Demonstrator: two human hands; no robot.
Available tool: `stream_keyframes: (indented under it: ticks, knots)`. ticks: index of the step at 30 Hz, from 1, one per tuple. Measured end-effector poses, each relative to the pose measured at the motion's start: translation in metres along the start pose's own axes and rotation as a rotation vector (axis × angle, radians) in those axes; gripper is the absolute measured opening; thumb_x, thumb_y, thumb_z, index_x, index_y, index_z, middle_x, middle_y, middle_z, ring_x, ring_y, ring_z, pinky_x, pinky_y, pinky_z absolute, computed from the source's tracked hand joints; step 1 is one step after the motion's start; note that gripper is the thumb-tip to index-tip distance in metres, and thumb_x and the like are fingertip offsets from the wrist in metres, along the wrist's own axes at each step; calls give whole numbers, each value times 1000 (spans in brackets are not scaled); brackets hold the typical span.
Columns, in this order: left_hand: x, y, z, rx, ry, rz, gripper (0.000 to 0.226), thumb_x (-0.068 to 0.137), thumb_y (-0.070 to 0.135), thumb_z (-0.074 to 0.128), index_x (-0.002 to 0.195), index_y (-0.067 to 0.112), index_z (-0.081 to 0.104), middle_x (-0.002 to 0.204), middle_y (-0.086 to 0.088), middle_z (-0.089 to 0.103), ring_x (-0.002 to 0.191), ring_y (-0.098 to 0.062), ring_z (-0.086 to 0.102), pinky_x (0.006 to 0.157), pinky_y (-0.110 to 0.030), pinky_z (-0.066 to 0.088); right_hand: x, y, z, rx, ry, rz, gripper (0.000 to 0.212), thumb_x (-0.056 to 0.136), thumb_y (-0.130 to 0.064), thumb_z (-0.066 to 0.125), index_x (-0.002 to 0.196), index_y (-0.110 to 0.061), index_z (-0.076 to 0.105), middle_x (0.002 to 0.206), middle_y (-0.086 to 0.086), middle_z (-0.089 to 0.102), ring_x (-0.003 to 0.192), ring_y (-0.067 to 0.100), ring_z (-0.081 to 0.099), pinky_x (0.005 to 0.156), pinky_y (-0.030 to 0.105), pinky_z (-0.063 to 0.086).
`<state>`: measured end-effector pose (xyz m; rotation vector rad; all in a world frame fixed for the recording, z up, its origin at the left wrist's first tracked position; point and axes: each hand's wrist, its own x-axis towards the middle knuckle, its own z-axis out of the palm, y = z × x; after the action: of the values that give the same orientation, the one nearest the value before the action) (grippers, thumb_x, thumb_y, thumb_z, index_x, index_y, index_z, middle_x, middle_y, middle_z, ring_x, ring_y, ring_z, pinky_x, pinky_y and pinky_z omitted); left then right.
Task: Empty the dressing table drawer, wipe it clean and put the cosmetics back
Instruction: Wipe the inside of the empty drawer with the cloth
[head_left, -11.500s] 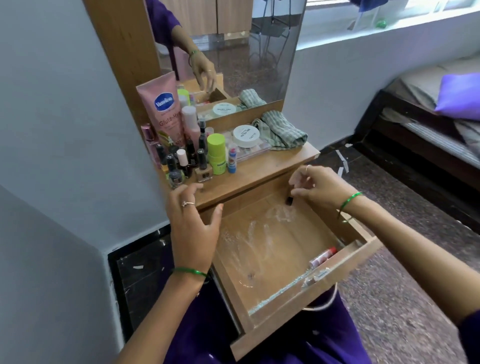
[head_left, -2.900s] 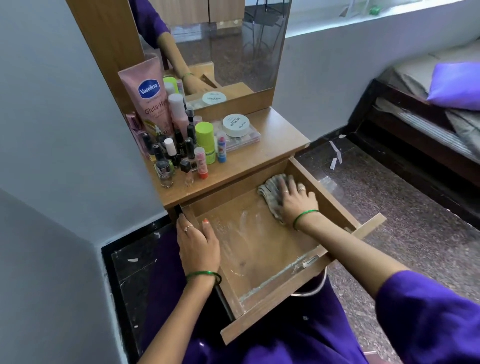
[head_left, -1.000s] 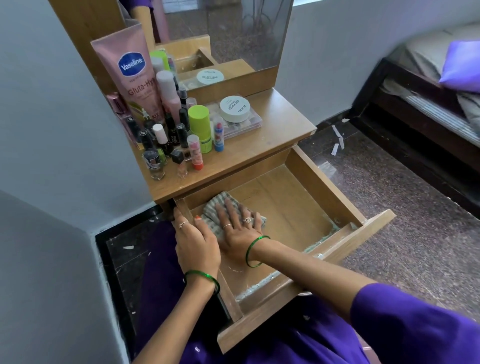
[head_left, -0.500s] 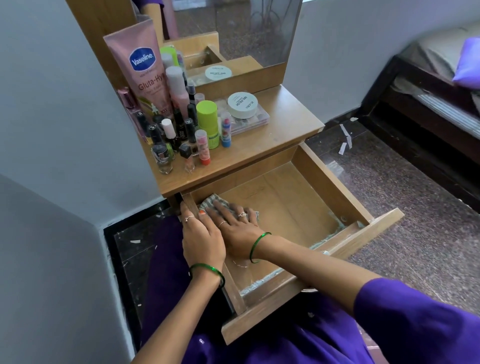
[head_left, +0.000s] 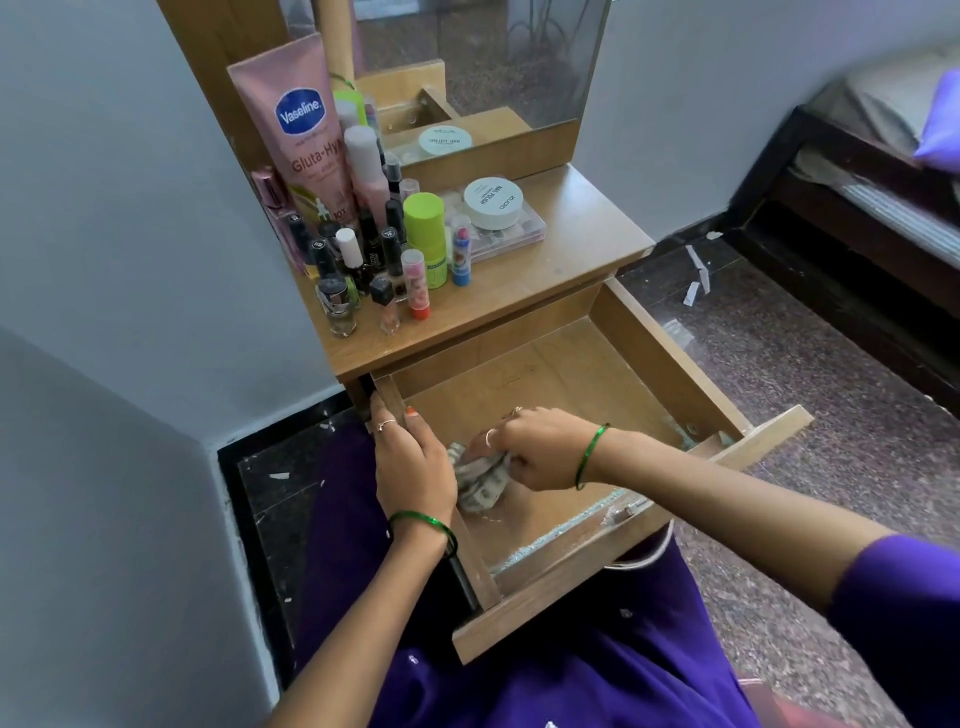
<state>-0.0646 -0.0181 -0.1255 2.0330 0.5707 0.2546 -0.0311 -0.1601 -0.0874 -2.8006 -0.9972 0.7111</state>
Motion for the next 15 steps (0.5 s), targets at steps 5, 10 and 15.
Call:
stream_keyframes:
  ticks: [5, 10, 15]
  knots:
    - [-1, 2, -1, -41, 34, -36, 45, 103, 24, 27, 147, 12, 28, 139, -12, 49, 120, -27, 54, 83, -24, 41, 7, 7, -9, 284, 206, 159, 6, 79, -9, 48, 82, -11, 53, 88, 10, 62, 81, 33, 58, 70, 40, 51]
    - [-2, 2, -2, -59, 41, -37, 45, 103, 25, 26, 146, 15, 30, 137, -10, 52, 117, -24, 56, 81, -26, 45, 32, -2, -16, 344, 251, 206, 16, 83, -7, 48, 97, -7, 56, 97, 10, 62, 88, 28, 58, 75, 36, 49]
    - [-2, 1, -2, -40, 41, -41, 45, 103, 24, 27, 146, 13, 30, 137, -12, 52, 117, -26, 56, 79, -24, 42, 49, -6, -2, 161, -6, 154, 45, 83, -8, 47, 128, -11, 50, 137, 9, 47, 117, 30, 49, 100, 38, 41]
